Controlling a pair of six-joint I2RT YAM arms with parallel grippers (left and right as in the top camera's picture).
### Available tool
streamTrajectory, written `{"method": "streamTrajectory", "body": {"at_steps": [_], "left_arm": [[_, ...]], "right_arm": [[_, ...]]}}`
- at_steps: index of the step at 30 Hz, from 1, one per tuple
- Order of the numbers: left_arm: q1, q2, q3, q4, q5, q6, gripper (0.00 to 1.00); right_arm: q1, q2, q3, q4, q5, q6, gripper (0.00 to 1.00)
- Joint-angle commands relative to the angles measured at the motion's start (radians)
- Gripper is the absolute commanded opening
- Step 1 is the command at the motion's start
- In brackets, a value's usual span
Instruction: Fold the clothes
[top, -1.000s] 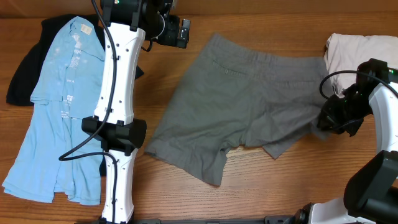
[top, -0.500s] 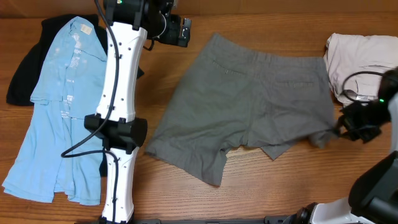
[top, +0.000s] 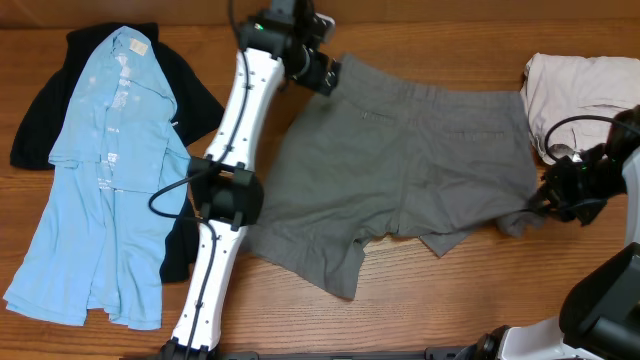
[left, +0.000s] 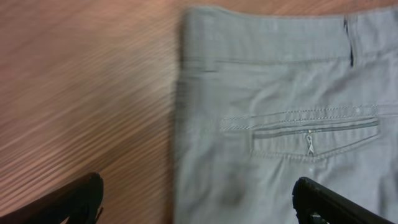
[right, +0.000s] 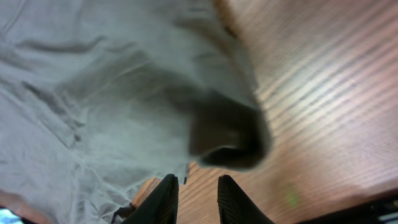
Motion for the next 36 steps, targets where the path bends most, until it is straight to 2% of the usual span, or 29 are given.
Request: {"method": "streamTrajectory", "body": {"at_steps": [1, 5, 8, 9, 12, 13, 15, 16, 17, 23, 25, 26, 29, 31, 33, 36], "left_arm": [[-0.026, 0.042, 0.006, 0.027, 0.029, 0.087, 1.0], [-0.035, 0.076, 0.005, 0.056, 0.024, 0.084, 0.97], [-0.035, 0.101, 0.005, 0.071, 0.024, 0.077, 0.88], [-0.035, 0.105, 0.005, 0.073, 0.024, 0.069, 0.81], [-0.035, 0.122, 0.005, 0.086, 0.021, 0.047, 0.46], [-0.035, 0.123, 0.005, 0.091, 0.018, 0.035, 0.38], [-0.032, 0.124, 0.005, 0.114, -0.053, -0.033, 0.11], [-0.031, 0.123, 0.005, 0.125, -0.086, -0.06, 0.05], [-0.028, 0.121, 0.005, 0.135, -0.115, -0.083, 0.04], [0.003, 0.121, 0.005, 0.135, -0.13, -0.126, 0.04], [0.011, 0.121, 0.005, 0.125, -0.116, -0.125, 0.04], [0.012, 0.121, 0.005, 0.121, -0.1, -0.119, 0.07], [0.012, 0.121, 0.005, 0.109, -0.017, -0.047, 0.4], [0.009, 0.121, 0.005, 0.106, 0.013, -0.019, 0.58], [0.004, 0.122, 0.005, 0.107, 0.012, -0.019, 0.67], [-0.004, 0.122, -0.003, 0.108, 0.013, 0.003, 0.7]], "right_arm": [[0.043, -0.022, 0.028, 0.013, -0.012, -0.021, 0.26], [0.093, -0.022, 0.028, 0.029, -0.013, -0.02, 0.26], [0.123, -0.022, 0.028, 0.043, -0.013, -0.016, 0.26], [0.13, -0.022, 0.028, 0.045, -0.013, -0.016, 0.26], [0.152, -0.022, 0.028, 0.059, -0.013, -0.016, 0.26], [0.158, -0.022, 0.028, 0.063, -0.013, -0.016, 0.26], [0.172, -0.022, 0.028, 0.069, -0.013, -0.016, 0.26], [0.176, -0.022, 0.028, 0.069, -0.013, -0.016, 0.26], [0.181, -0.022, 0.028, 0.069, -0.013, -0.016, 0.26], [0.212, -0.022, 0.028, 0.074, -0.012, -0.016, 0.27], [0.224, -0.022, 0.028, 0.081, -0.013, -0.016, 0.3], [0.229, -0.022, 0.028, 0.085, -0.013, -0.016, 0.32], [0.244, -0.022, 0.028, 0.097, -0.013, -0.015, 0.42], [0.255, -0.022, 0.028, 0.104, -0.012, -0.013, 0.48], [0.262, -0.022, 0.028, 0.109, -0.012, -0.013, 0.52], [0.27, -0.022, 0.028, 0.116, -0.012, -0.013, 0.53]]}}
